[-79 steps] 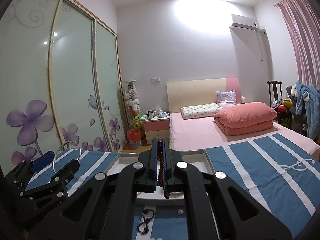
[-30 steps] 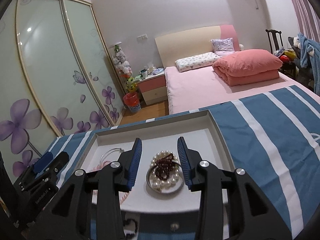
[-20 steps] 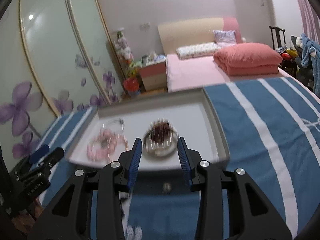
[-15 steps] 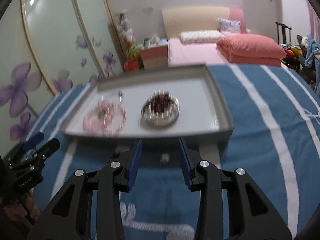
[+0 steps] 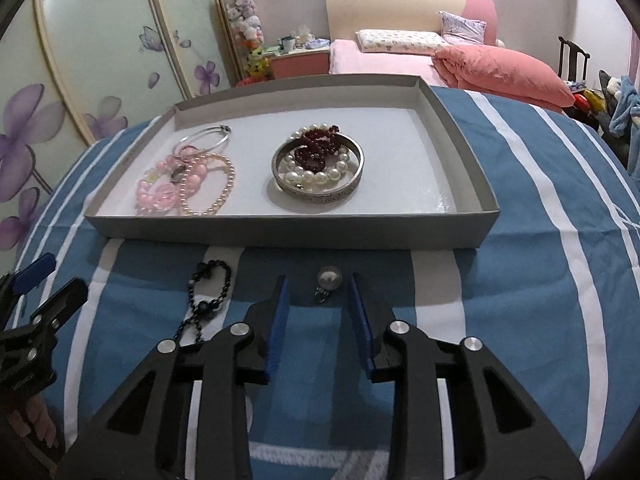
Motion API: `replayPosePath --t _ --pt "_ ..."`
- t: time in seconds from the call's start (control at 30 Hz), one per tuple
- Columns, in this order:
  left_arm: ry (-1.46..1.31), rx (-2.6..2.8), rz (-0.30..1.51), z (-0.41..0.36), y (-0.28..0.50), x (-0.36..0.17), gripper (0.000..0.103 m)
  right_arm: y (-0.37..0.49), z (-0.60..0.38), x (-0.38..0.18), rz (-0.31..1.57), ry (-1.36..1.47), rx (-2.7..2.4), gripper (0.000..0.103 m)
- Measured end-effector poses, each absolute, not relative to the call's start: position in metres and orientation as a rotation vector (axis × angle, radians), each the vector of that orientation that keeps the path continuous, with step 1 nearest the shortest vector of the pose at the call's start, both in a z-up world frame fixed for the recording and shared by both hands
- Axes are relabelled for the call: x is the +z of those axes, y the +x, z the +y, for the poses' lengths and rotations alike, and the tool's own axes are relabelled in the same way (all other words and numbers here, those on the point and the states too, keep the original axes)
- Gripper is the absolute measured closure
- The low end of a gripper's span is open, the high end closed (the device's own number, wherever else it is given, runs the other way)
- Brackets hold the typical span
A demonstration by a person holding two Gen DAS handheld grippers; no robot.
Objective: Organize jewelry
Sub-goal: 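Withdraw both open tools from the tray toward the remaining jewelry, then grasp the loose white pearl with the right tool while the left tool grasps the black beaded bracelet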
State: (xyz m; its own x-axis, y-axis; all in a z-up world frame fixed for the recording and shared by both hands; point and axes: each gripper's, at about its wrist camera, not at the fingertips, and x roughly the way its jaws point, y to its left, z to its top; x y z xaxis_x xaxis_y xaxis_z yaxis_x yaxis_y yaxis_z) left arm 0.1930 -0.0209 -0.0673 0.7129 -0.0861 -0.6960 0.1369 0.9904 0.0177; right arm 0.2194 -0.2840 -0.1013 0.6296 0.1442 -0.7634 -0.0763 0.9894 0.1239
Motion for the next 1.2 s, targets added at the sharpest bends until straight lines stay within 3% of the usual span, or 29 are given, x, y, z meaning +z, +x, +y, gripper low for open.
replayPosePath --t 0.13,0.3,0.53,0.8,0.93,1.0,1.2 --pt "0.059 -0.137 0.774 -0.023 0.193 -0.067 0.019 0.221 -0.284 -0.101 0.875 0.046 0.092 0.089" --pt "0.040 -0.196 0.785 -0.036 0.191 -0.064 0.020 0.214 -0.292 -0.100 0.875 0.051 0.087 0.089" --pt "0.032 -0.323 0.838 -0.079 0.198 -0.066 0.041 0.196 -0.320 -0.100 0.876 0.111 0.044 0.089" --pt "0.050 -0.337 0.907 -0.125 0.218 -0.082 0.043 0.187 -0.332 -0.101 0.878 0.139 0.044 0.089" --pt "0.099 -0.291 0.906 -0.126 0.222 -0.089 0.075 0.187 -0.331 -0.101 0.878 0.142 0.056 0.089" --pt "0.112 -0.279 0.905 -0.120 0.222 -0.089 0.086 0.186 -0.328 -0.101 0.879 0.137 0.069 0.089" --pt "0.112 -0.211 0.905 -0.075 0.217 -0.088 0.088 0.188 -0.312 -0.101 0.882 0.103 0.119 0.089"
